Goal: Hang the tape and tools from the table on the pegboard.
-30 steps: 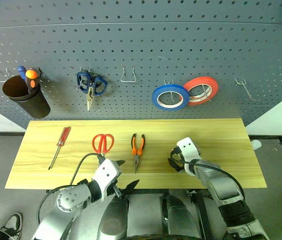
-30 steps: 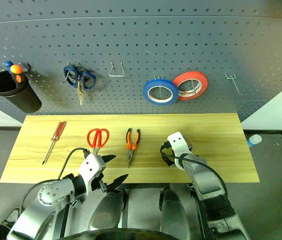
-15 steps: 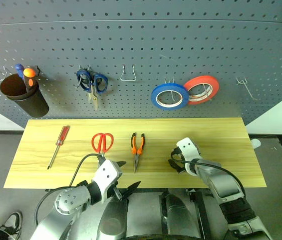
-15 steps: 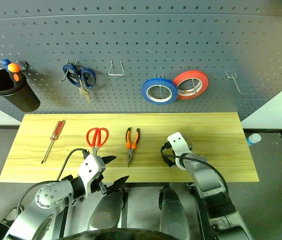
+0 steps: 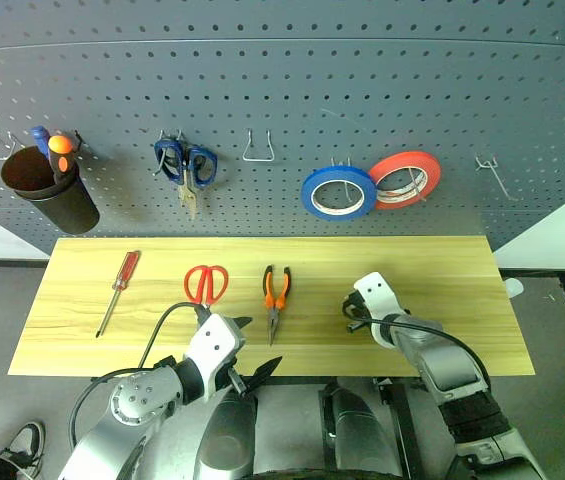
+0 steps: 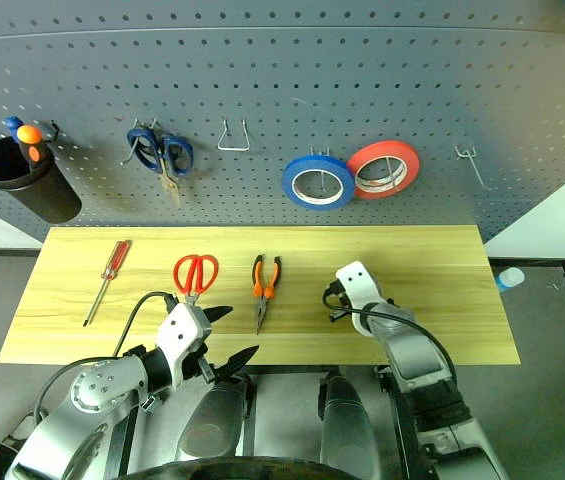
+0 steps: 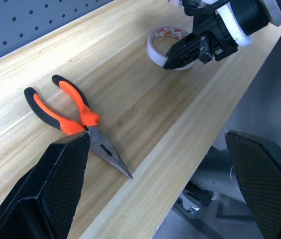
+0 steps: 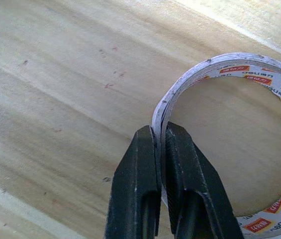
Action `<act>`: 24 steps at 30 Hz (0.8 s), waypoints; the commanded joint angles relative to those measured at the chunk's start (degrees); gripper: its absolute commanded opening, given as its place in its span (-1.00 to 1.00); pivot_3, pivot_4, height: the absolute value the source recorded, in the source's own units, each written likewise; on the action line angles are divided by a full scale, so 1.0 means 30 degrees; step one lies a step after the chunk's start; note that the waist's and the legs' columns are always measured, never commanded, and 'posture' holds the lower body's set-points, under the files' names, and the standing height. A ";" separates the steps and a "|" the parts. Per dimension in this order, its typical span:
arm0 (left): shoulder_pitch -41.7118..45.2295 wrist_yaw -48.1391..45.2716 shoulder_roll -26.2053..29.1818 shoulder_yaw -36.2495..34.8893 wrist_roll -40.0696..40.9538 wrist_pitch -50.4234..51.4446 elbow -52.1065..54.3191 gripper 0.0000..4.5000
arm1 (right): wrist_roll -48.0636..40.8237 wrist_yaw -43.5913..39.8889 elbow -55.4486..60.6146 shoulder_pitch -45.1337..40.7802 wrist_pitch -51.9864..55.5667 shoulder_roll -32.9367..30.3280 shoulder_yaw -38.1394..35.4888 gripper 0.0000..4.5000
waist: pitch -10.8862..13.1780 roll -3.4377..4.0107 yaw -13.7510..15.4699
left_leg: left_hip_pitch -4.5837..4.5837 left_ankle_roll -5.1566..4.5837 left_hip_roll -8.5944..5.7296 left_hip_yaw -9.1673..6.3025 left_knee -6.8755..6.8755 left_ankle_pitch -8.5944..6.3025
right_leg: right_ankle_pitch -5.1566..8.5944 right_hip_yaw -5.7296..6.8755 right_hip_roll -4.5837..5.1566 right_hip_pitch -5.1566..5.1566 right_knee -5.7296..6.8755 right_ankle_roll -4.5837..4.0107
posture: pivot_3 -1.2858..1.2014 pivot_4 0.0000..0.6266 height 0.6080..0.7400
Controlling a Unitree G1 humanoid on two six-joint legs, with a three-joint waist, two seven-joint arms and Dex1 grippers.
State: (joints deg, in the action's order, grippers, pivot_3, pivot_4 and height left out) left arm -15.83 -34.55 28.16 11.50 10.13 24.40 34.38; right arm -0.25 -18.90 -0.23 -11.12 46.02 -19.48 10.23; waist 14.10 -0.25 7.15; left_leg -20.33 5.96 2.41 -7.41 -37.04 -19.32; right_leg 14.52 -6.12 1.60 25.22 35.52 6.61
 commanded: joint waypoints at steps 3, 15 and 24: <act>0.0306 0.0105 -0.0033 -0.0128 0.0138 -0.0365 0.0228 1.00 | 0.0206 0.0305 -0.0724 0.0009 -0.0161 -0.0009 -0.0299 -0.99 | -0.0004 -0.0003 0.0004 | 0.0000 0.0001 0.0000 0.0000 0.0000 0.0000 | -0.0001 0.0001 0.0000 -0.0001 0.0001 0.0000 | 0.33 -0.24 1.00; 0.3157 -0.0048 -0.1397 -0.0598 0.0358 -0.3592 -0.2555 1.00 | -0.0577 -0.1499 0.2112 0.1935 -0.1841 -0.1426 -0.0690 -0.99 | -0.0278 0.0027 0.0690 | -0.0023 0.0011 -0.0002 0.0005 -0.0017 0.0007 | -0.0059 0.0008 0.0002 0.0013 0.0002 0.0056 | 0.32 -0.62 1.00; 0.4989 -0.1442 -0.1969 0.0141 0.0066 -0.6990 -0.6218 1.00 | -0.2286 -0.2563 0.5135 0.4981 -0.4895 -0.1518 -0.3196 -0.99 | -0.2177 0.0075 0.1072 | 0.0061 0.0009 -0.0009 0.0028 -0.0041 0.0006 | -0.0115 0.0007 0.0001 -0.0122 -0.0071 0.0041 | 0.28 -1.00 1.00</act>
State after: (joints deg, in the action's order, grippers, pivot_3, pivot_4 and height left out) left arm -2.02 -37.86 22.71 11.52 10.47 6.17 16.06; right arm -5.60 -26.18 12.27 3.38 33.57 -23.73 3.00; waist 7.57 -0.02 10.37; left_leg -20.04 5.99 2.39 -7.32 -37.17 -19.30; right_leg 14.16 -6.10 1.60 24.70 35.22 6.72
